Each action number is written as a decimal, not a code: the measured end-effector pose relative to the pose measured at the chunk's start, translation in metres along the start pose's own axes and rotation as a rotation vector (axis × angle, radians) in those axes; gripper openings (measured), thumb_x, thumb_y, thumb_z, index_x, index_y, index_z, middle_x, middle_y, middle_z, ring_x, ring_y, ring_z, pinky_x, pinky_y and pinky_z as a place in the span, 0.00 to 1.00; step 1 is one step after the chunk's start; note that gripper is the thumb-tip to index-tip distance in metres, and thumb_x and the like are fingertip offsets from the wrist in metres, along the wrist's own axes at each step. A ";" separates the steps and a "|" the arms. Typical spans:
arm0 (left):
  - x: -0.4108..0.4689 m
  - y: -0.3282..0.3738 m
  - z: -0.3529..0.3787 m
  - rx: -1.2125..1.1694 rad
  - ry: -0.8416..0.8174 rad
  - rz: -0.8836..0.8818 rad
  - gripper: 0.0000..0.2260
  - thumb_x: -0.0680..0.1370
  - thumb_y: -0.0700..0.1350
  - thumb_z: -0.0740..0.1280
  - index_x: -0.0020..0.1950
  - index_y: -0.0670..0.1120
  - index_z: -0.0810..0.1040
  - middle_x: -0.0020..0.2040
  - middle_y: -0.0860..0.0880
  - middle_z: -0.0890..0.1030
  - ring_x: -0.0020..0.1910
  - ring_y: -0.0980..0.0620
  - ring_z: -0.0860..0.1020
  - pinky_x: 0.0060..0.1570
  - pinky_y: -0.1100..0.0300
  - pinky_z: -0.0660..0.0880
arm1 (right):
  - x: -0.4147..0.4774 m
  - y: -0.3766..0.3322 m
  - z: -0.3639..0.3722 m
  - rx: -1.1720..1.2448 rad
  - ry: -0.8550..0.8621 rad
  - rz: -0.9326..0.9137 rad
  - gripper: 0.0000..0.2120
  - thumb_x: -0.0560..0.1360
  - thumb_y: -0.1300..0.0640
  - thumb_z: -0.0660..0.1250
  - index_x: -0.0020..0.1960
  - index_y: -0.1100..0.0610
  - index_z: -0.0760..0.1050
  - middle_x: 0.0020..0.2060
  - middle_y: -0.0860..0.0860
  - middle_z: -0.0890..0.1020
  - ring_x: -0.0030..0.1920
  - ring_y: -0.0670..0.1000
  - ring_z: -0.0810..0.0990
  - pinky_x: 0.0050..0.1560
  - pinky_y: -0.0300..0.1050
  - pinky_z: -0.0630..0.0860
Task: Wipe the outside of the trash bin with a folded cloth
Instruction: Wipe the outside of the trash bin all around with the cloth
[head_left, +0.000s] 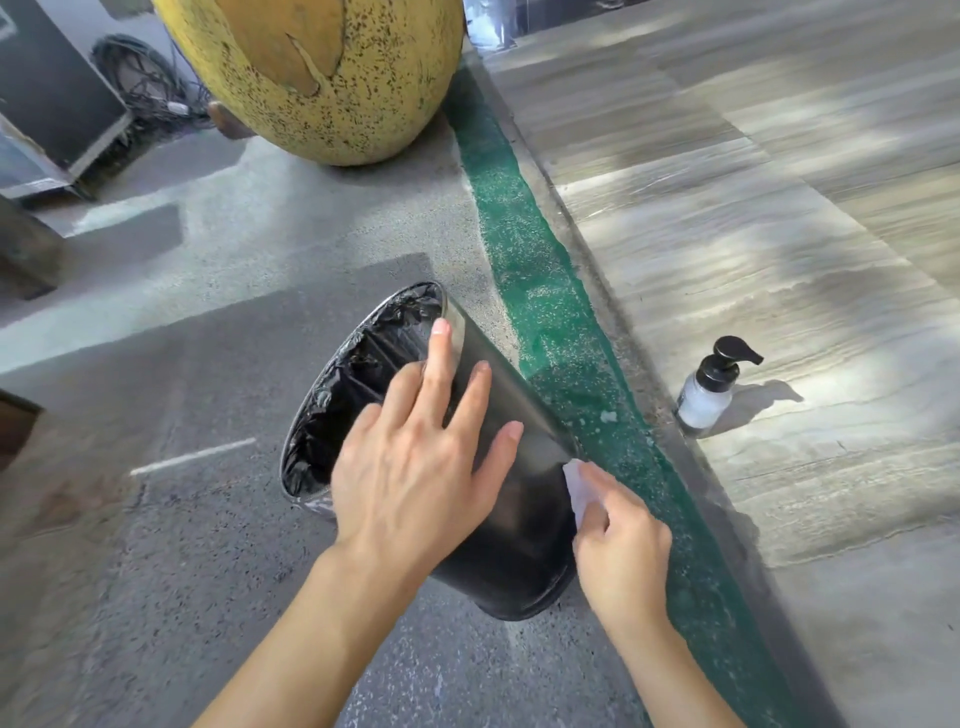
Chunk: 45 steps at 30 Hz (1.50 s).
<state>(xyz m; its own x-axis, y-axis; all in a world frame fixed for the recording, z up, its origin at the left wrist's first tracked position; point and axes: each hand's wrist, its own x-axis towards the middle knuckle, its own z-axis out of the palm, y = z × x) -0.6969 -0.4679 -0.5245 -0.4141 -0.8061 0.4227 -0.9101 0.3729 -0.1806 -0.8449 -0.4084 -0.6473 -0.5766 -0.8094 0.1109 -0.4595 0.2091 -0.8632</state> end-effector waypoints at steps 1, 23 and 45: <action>0.000 0.002 0.000 0.001 0.005 0.018 0.24 0.81 0.62 0.60 0.66 0.48 0.80 0.77 0.44 0.69 0.58 0.44 0.78 0.39 0.50 0.76 | 0.010 0.001 0.002 0.027 -0.045 0.083 0.19 0.73 0.74 0.61 0.54 0.59 0.84 0.54 0.52 0.85 0.55 0.52 0.82 0.52 0.19 0.62; 0.012 -0.058 0.008 0.118 -0.169 -0.276 0.37 0.70 0.77 0.58 0.69 0.56 0.76 0.78 0.49 0.65 0.56 0.40 0.75 0.30 0.56 0.70 | 0.077 -0.030 0.020 -0.082 -0.264 -0.228 0.18 0.76 0.67 0.58 0.57 0.58 0.83 0.55 0.50 0.85 0.58 0.52 0.81 0.58 0.23 0.63; -0.058 0.006 -0.010 -0.003 -0.043 0.080 0.36 0.75 0.69 0.61 0.78 0.50 0.66 0.80 0.39 0.59 0.79 0.41 0.59 0.49 0.47 0.71 | 0.011 -0.048 -0.038 0.724 -0.098 0.294 0.14 0.79 0.68 0.64 0.59 0.56 0.82 0.56 0.49 0.84 0.58 0.46 0.82 0.64 0.47 0.75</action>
<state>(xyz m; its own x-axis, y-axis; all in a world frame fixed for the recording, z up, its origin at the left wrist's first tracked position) -0.6785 -0.4146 -0.5409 -0.4858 -0.7925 0.3688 -0.8741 0.4381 -0.2098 -0.8546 -0.4063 -0.5861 -0.5288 -0.8281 -0.1862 0.2759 0.0398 -0.9604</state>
